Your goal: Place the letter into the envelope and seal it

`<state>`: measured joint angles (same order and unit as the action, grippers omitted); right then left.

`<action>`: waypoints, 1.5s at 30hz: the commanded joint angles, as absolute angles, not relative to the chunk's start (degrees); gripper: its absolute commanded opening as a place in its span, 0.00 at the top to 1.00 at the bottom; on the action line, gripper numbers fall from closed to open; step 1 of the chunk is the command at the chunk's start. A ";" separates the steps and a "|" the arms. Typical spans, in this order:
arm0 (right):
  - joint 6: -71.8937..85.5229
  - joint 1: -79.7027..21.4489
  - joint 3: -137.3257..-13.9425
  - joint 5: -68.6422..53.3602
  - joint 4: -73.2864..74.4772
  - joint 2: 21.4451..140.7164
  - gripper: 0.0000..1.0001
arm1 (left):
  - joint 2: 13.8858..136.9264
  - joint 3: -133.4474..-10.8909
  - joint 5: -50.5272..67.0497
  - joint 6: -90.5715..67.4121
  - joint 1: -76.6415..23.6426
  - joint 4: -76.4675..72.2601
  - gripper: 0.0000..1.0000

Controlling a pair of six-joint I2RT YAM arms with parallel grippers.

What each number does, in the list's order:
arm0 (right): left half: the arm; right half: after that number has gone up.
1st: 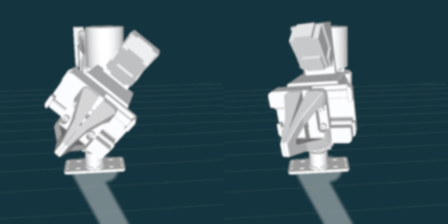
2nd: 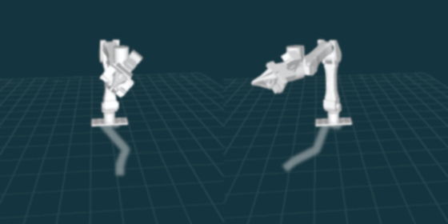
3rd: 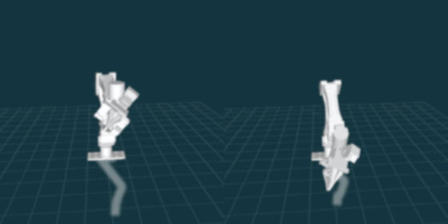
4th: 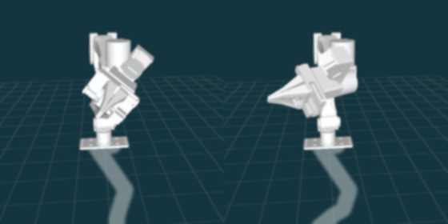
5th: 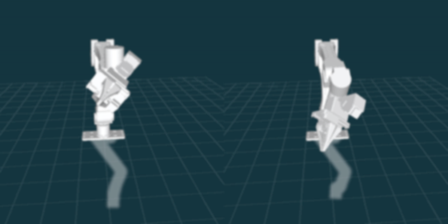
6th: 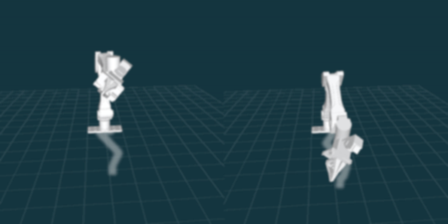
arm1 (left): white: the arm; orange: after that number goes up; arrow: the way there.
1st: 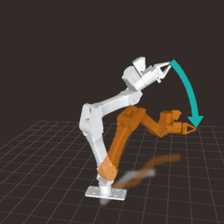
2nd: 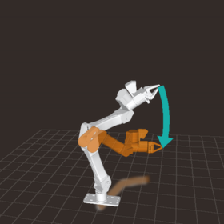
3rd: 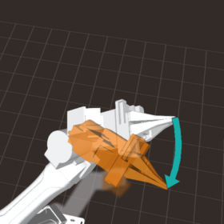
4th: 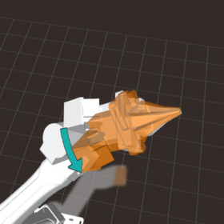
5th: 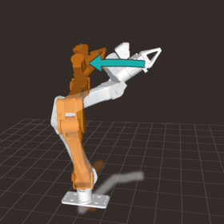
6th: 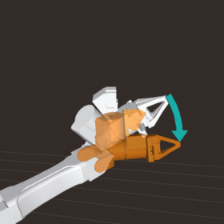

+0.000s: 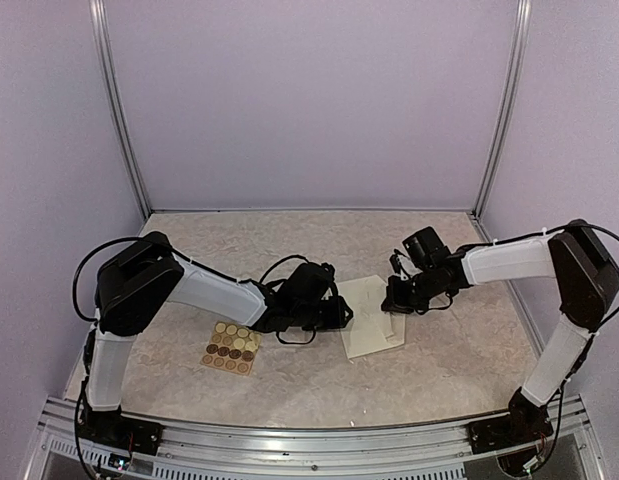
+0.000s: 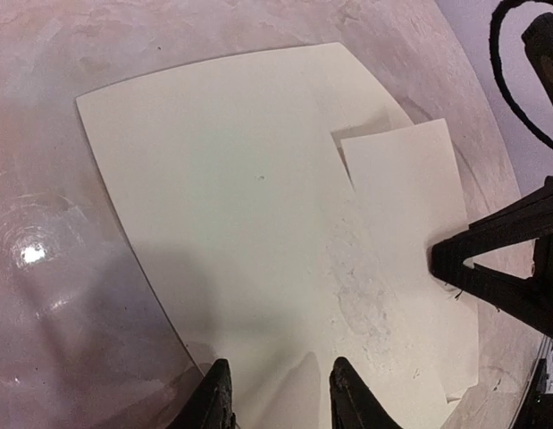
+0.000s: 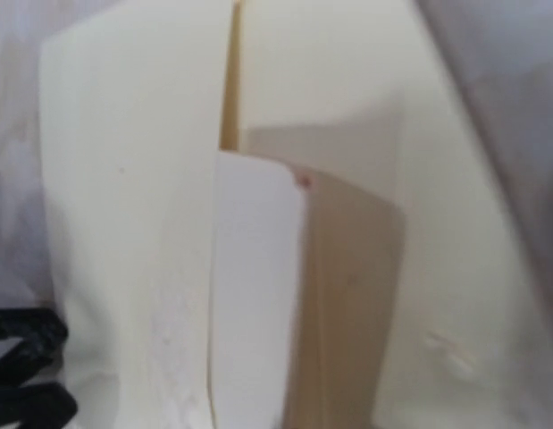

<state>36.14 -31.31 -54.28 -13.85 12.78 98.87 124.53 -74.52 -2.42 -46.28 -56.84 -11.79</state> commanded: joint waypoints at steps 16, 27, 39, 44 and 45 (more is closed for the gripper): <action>35.37 -31.91 -56.53 -13.11 17.53 102.37 1.00 | 126.08 -73.90 -2.56 -46.24 -57.28 -9.04 0.65; 34.35 -31.92 -57.27 -20.39 13.19 105.17 1.00 | 126.12 -74.17 -2.04 -45.80 -57.39 -9.23 0.65; 35.04 -31.92 -54.89 -24.65 7.96 102.78 1.00 | 125.74 -74.43 -2.64 -45.53 -57.63 -8.82 0.65; 37.27 -31.96 -54.26 -13.32 13.15 97.08 1.00 | 124.62 -73.39 -4.64 -45.52 -57.65 -7.85 0.65; 37.64 -31.96 -54.13 -11.86 14.45 95.98 1.00 | 124.43 -73.17 -4.94 -45.53 -57.66 -7.71 0.65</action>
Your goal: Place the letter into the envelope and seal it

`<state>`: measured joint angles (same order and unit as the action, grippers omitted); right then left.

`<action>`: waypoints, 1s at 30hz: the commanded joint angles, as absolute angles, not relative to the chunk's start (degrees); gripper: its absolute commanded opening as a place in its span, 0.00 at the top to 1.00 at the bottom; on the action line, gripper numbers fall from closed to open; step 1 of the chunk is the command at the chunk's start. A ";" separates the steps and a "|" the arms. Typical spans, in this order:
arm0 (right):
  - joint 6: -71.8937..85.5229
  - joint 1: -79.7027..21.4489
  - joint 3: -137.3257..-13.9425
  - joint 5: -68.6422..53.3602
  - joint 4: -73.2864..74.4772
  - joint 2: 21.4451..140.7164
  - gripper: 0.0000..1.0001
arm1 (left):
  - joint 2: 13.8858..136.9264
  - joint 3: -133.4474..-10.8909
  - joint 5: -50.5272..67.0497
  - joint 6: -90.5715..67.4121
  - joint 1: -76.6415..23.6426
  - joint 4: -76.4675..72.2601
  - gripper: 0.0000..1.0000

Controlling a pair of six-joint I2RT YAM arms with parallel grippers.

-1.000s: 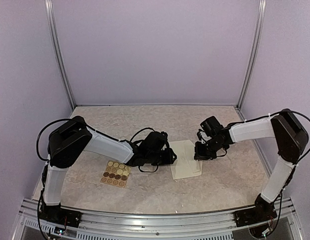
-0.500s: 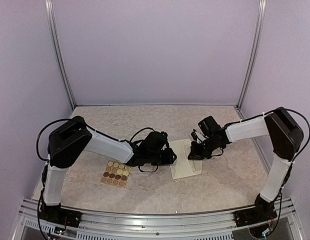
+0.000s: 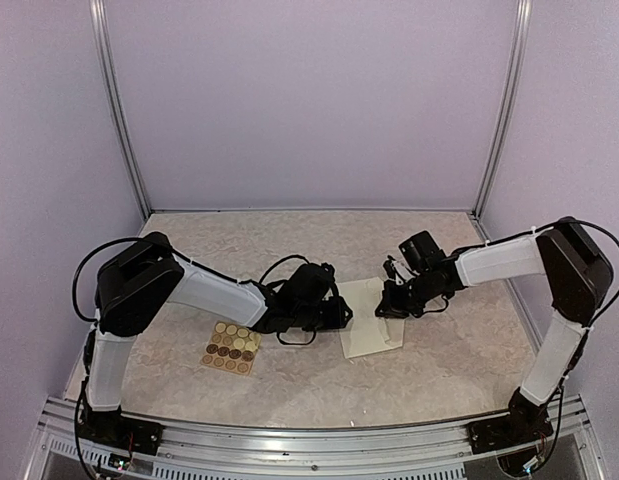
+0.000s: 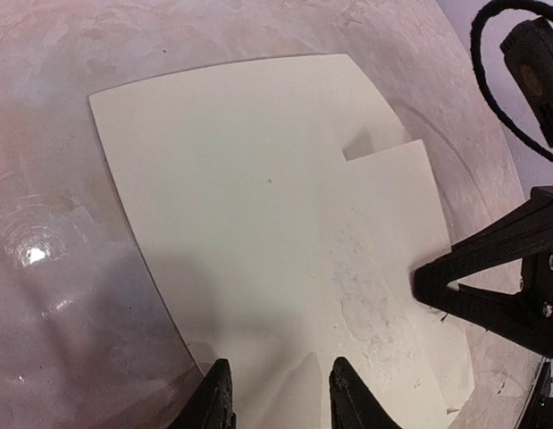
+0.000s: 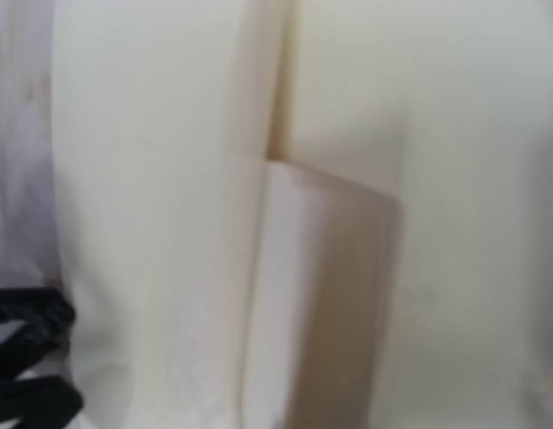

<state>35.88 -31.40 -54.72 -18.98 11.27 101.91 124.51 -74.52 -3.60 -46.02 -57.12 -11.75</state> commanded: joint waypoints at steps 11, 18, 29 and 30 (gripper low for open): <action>35.43 -31.89 -55.72 -7.29 21.82 97.57 1.00 | 123.93 -72.90 -5.08 -45.44 -57.77 -8.06 0.65; 34.46 -31.86 -57.17 -10.10 21.50 100.62 1.00 | 124.00 -72.99 -4.70 -45.35 -58.08 -8.50 0.65; 33.93 -31.99 -58.28 -19.58 16.80 104.91 1.00 | 124.53 -73.77 -3.80 -45.00 -58.17 -8.88 0.65; 33.93 -31.97 -58.16 -20.41 16.18 105.08 1.00 | 124.61 -73.89 -3.73 -45.00 -58.18 -8.83 0.65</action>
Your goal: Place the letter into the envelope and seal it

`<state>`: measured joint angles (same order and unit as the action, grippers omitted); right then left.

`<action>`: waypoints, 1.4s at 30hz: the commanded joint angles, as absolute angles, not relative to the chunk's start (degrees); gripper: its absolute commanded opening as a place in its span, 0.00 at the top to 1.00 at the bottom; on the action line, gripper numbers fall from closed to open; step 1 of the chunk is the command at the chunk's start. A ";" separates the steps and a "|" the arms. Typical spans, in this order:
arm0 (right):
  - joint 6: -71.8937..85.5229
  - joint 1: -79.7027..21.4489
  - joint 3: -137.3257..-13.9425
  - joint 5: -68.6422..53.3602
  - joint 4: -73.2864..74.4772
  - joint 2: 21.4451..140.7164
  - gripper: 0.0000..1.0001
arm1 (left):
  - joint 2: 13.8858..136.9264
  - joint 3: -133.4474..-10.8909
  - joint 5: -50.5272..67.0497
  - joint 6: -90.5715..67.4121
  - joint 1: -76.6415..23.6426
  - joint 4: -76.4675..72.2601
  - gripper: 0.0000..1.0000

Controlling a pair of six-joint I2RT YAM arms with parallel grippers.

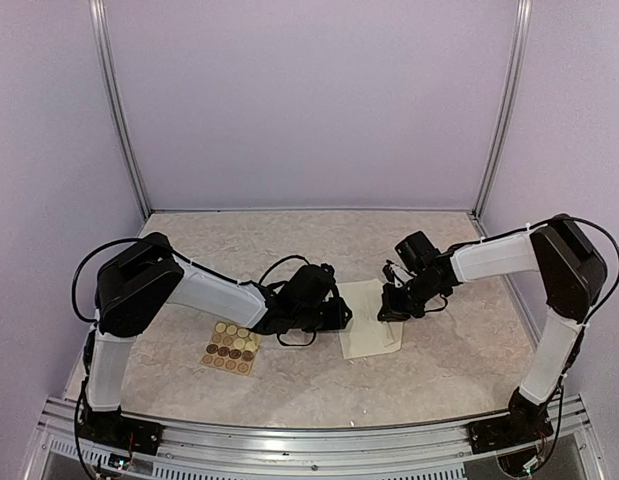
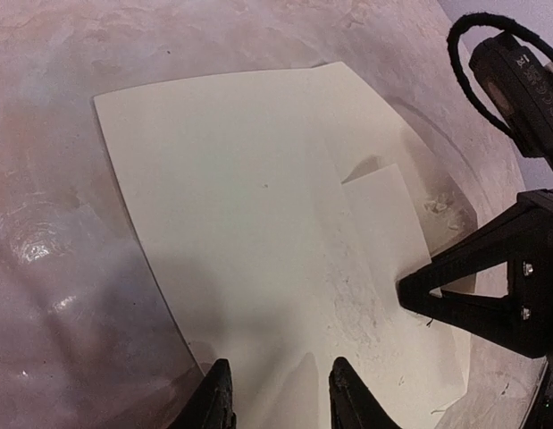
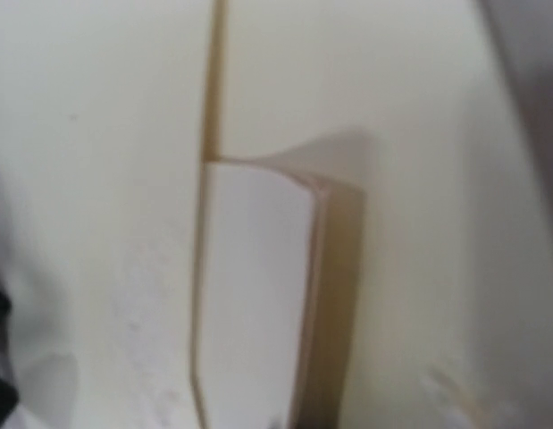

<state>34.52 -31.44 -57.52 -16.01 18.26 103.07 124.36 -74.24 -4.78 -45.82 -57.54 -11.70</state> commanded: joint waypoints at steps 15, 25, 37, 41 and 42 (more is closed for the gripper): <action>35.22 -32.25 -55.79 -26.42 8.81 104.44 1.00 | 124.81 -74.84 -4.05 -44.73 -58.53 -8.32 0.65; 37.14 -32.18 -50.29 -28.61 2.89 94.76 1.00 | 114.23 -67.78 -10.43 -44.77 -58.91 -8.94 0.53; 37.01 -32.43 -42.30 -28.18 0.88 78.40 1.00 | 92.74 -55.93 -11.38 -43.56 -61.25 -9.49 0.34; 36.12 -32.49 -41.93 -24.83 4.01 77.02 1.00 | 89.96 -53.00 -9.63 -45.86 -60.38 -7.37 0.32; 35.79 -32.49 -41.97 -23.93 4.79 77.28 1.00 | 89.79 -52.38 -9.60 -46.86 -60.35 -7.27 0.32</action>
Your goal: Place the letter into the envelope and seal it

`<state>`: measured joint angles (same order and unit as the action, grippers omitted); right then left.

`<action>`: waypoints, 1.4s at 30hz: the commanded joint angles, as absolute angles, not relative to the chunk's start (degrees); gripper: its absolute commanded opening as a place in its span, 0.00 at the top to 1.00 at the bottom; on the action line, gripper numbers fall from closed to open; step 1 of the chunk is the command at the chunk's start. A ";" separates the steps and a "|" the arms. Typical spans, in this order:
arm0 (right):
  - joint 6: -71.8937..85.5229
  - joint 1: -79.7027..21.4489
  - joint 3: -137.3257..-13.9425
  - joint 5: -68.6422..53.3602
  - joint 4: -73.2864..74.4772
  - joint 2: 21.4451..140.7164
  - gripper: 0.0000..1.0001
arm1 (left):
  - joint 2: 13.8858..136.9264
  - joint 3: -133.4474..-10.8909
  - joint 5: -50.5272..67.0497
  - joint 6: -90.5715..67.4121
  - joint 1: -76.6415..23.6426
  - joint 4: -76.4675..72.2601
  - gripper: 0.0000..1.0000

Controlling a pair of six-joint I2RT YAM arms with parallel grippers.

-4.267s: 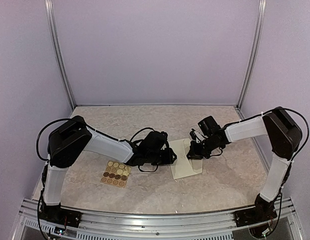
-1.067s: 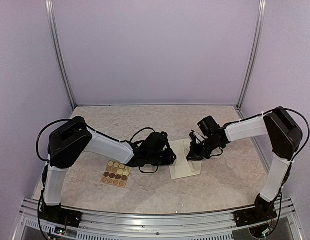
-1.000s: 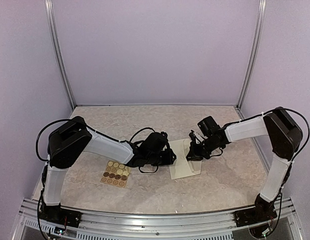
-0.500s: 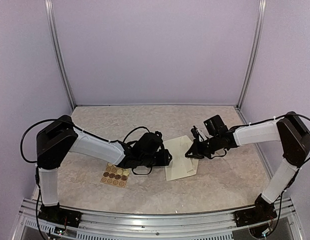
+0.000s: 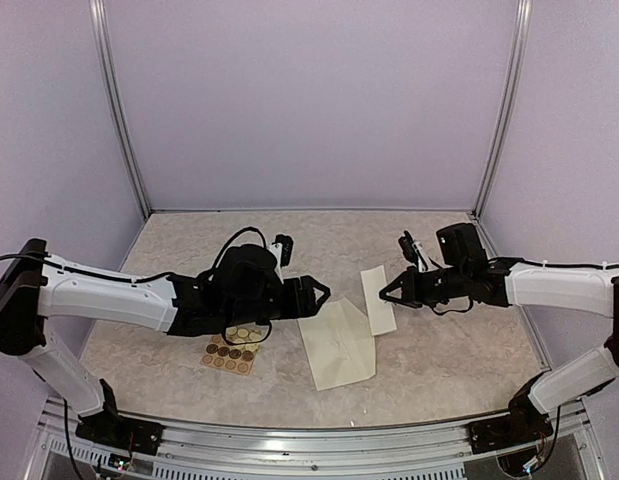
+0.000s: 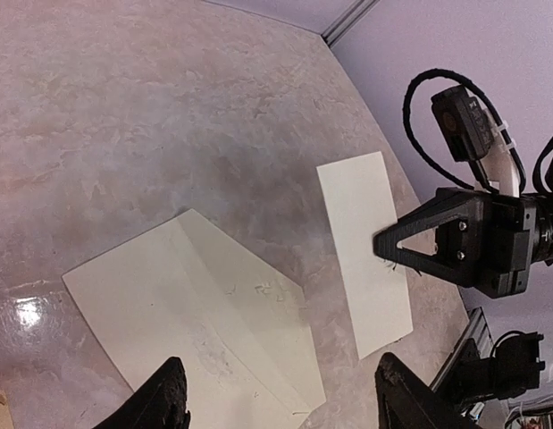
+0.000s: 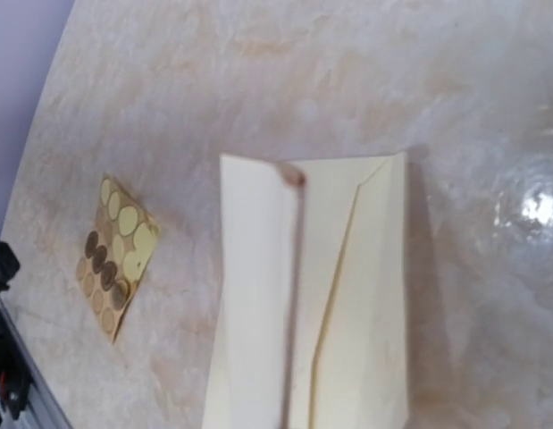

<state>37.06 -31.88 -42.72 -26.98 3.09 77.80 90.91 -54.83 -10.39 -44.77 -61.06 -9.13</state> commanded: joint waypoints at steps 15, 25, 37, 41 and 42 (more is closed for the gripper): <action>39.69 -38.78 -51.60 -17.95 19.42 90.13 1.00 | 92.42 -45.50 -7.17 -59.66 -60.56 -7.09 0.35; 41.67 -43.21 -62.51 -11.64 28.69 100.10 1.00 | 96.67 -45.64 -4.82 -60.15 -59.95 -9.53 0.43; 43.75 -45.13 -64.59 -9.26 27.76 103.72 1.00 | 102.17 -44.43 -1.93 -60.19 -59.26 -14.66 0.52; 43.80 -45.49 -65.13 -9.98 27.20 105.00 1.00 | 103.45 -44.29 -1.32 -60.14 -59.24 -15.50 0.56; 43.85 -45.68 -65.32 -10.20 27.04 105.36 1.00 | 103.58 -44.30 -1.32 -60.19 -59.19 -15.66 0.57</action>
